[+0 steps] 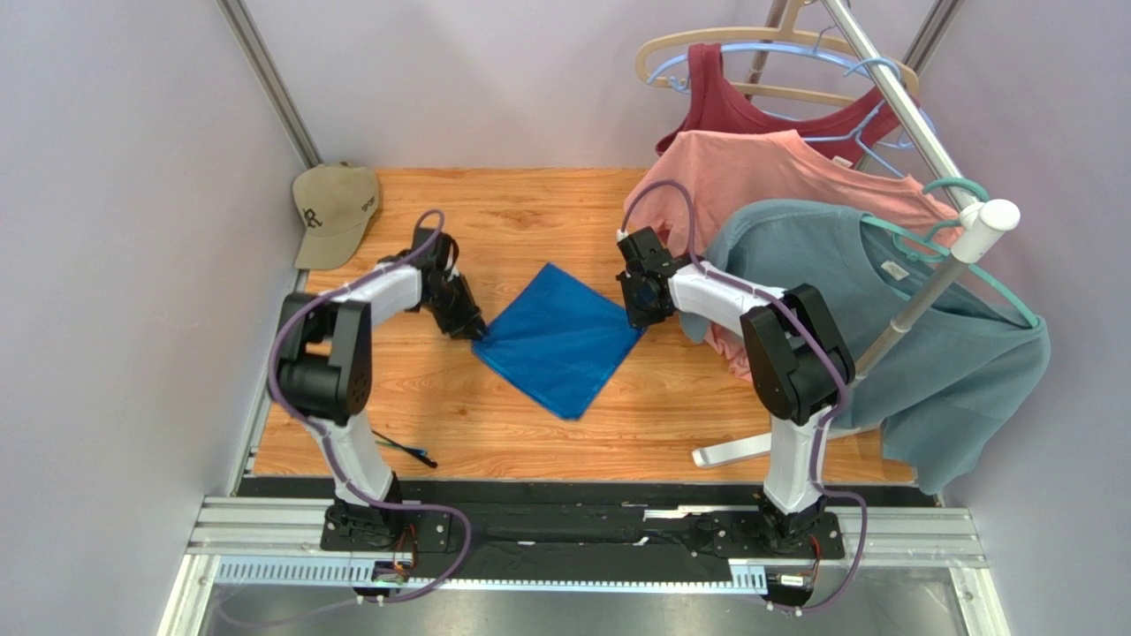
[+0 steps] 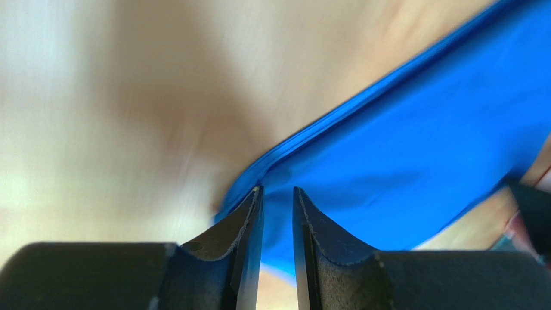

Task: Fold the napkin into a case and place the utensils inside
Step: Rotate the lower triangle-folded napkin at the center of the board, then smooth out the lower triangle-folded napkin at the center of the board, then pick up the lower triangle-folded napkin from the center of the board.

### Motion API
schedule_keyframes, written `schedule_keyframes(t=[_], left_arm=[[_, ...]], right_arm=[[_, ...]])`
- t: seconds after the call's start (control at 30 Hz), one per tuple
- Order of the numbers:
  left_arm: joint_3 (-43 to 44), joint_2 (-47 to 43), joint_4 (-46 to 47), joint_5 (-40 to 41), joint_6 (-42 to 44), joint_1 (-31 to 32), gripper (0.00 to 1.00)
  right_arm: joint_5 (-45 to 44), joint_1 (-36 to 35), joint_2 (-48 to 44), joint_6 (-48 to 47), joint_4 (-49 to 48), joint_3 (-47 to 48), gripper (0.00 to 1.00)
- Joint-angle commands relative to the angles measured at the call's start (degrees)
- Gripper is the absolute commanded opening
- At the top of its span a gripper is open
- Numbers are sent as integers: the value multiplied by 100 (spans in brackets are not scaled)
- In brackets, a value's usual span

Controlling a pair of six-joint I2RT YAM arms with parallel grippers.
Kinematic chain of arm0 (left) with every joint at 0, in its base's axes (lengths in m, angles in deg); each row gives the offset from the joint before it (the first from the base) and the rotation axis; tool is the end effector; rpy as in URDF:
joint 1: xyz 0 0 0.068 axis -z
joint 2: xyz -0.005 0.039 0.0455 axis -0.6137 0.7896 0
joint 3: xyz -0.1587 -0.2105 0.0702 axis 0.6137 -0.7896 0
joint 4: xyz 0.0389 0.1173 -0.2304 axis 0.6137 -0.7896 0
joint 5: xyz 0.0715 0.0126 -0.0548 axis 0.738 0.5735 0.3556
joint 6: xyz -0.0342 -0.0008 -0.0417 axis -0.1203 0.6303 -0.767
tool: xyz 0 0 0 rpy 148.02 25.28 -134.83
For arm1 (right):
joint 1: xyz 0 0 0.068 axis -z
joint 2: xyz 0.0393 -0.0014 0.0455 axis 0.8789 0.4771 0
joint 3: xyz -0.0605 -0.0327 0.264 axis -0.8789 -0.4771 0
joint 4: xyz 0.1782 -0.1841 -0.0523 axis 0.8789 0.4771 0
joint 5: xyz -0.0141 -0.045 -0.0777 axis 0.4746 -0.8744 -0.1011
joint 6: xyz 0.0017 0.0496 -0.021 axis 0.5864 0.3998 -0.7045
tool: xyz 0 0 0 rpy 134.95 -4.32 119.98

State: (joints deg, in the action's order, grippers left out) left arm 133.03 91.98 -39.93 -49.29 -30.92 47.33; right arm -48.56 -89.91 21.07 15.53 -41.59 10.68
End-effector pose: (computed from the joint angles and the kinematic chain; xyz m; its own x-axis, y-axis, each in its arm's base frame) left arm 0.3617 -0.0695 0.1584 -0.8693 -0.4726 -0.1451 -0.3802 0.8266 -0.4149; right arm 0.3486 0.1860 0.1650 -0.8776 -0.2110 -0.4305 -0.2538 0.9663 0.0439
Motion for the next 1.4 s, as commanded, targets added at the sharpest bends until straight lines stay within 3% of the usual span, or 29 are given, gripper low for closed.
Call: schedule_keyframes(t=[0.0, 0.07, 0.2, 0.37, 0.4, 0.5, 0.6, 0.73, 0.8, 0.9, 1.03, 1.17, 1.23, 1.37], left_arm=[[-1163, -1707, 536, 11, -250, 265, 34], [-1281, -2133, 511, -103, -76, 309, 35], [-1176, -2697, 133, -348, 391, 309, 38], [-1359, -2364, 123, -1172, 734, 309, 38], [-1508, -2181, 228, -1349, 752, 309, 33], [-1755, -1785, 817, -1790, 611, 309, 25], [-1738, -1433, 933, -1599, 523, 309, 19], [-1659, -1011, 345, -921, 418, 309, 13], [-1676, -861, 222, -859, 313, 353, 4], [-1886, -1358, 194, -570, 128, 380, 2], [-1756, -2283, -385, 590, 399, 362, 14], [-1431, -2854, -491, 241, 672, 344, 33], [-1343, -2917, -596, 187, 743, 344, 35], [-1281, -2541, -737, -32, 682, 344, 38]], right_arm=[[-982, -24, -179, -411, 693, 399, 20], [-797, -139, -451, -385, 710, 285, 22], [482, -446, -1206, -79, 614, -40, 29], [2373, -526, -1401, 484, -254, -662, 38], [3003, -543, -1375, 616, -482, -778, 39], [3789, -587, -1077, 968, -1038, -1007, 36], [3688, -579, -909, 969, -1197, -1235, 32], [3151, -587, -900, 696, -1004, -1526, 32], [2783, -596, -918, 538, -890, -1587, 32], [2422, -727, -1101, 293, -661, -1623, 33], [1981, -1035, -1409, 151, -248, -1587, 38], [1613, -1474, -1814, 107, -125, -1526, 54], [1594, -1642, -1911, 20, -72, -1447, 61], [1507, -1853, -1771, -393, -107, -1271, 64]])
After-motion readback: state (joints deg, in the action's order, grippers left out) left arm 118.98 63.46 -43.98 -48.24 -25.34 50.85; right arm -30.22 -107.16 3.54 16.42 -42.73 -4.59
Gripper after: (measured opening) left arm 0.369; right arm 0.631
